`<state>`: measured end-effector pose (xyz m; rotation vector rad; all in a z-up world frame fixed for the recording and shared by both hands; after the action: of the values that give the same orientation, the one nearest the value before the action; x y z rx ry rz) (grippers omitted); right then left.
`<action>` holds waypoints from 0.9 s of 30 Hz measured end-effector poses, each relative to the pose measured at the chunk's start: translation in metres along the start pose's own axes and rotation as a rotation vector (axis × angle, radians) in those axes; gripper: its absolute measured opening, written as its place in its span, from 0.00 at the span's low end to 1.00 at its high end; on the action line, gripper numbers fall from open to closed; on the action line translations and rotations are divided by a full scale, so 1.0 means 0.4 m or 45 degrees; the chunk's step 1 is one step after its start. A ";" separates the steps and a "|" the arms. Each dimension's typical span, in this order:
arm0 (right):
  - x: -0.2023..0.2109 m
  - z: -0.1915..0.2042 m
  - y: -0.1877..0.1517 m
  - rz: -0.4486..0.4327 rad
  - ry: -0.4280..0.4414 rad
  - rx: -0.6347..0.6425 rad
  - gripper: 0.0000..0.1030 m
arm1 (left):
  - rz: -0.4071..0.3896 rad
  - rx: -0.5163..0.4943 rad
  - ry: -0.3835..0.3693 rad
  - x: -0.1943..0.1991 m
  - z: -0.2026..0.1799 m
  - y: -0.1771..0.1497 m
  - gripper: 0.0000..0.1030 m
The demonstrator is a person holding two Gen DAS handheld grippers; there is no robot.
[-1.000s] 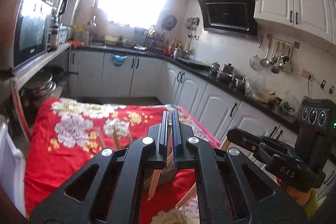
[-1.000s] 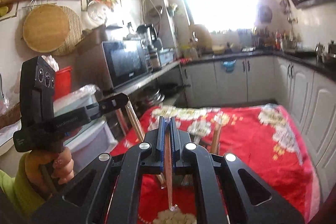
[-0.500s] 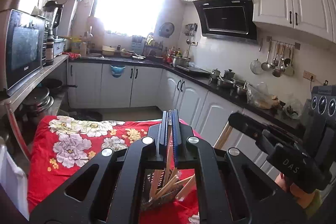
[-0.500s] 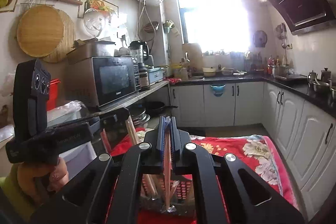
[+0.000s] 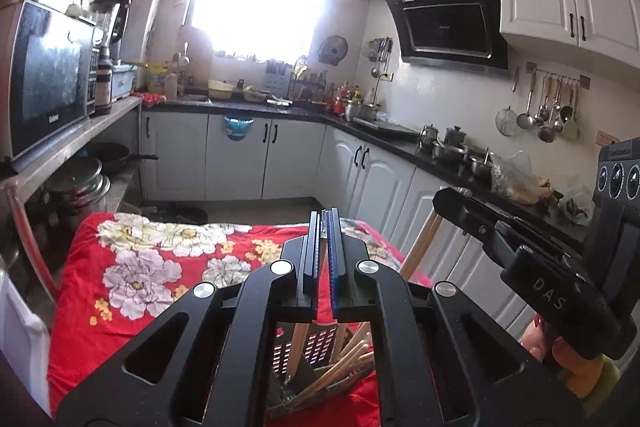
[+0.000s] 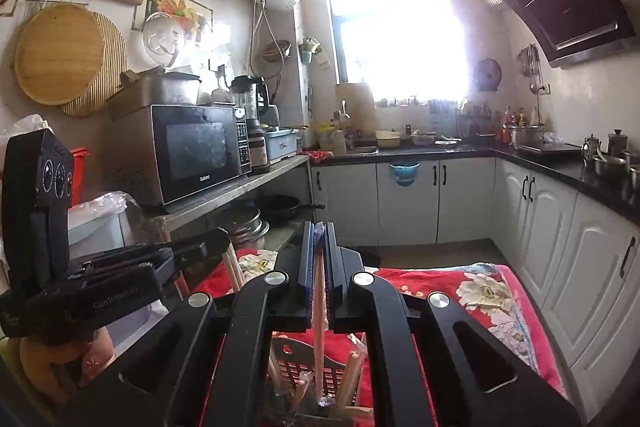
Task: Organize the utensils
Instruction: 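Lift both held chopsticks and lower them upright into the black caddy, then open the left tool while the right tool opens, releasing chopsticks into the caddy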
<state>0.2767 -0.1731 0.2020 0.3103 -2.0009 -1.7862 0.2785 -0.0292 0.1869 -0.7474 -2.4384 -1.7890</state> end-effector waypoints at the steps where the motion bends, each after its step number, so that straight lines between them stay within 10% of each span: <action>1: -0.006 0.000 -0.007 0.001 0.006 -0.002 0.05 | 0.005 0.001 0.004 -0.006 0.004 -0.006 0.02; 27: -0.109 0.017 -0.183 0.141 0.061 -0.027 0.05 | 0.131 0.004 0.056 -0.106 0.055 -0.131 0.02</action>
<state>0.3029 -0.1579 0.1220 0.2287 -1.9260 -1.7144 0.3011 -0.0363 0.1202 -0.8086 -2.3294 -1.7447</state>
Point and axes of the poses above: each gripper's, at about its wrist camera, not at the fingertips, and x roughly against the way its jaws point, z to its left, y to its top, the point moved 3 cm from there along -x, roughly the way its jaws point, and after that the axes turned 10 degrees about x, right-handed, at the moved point
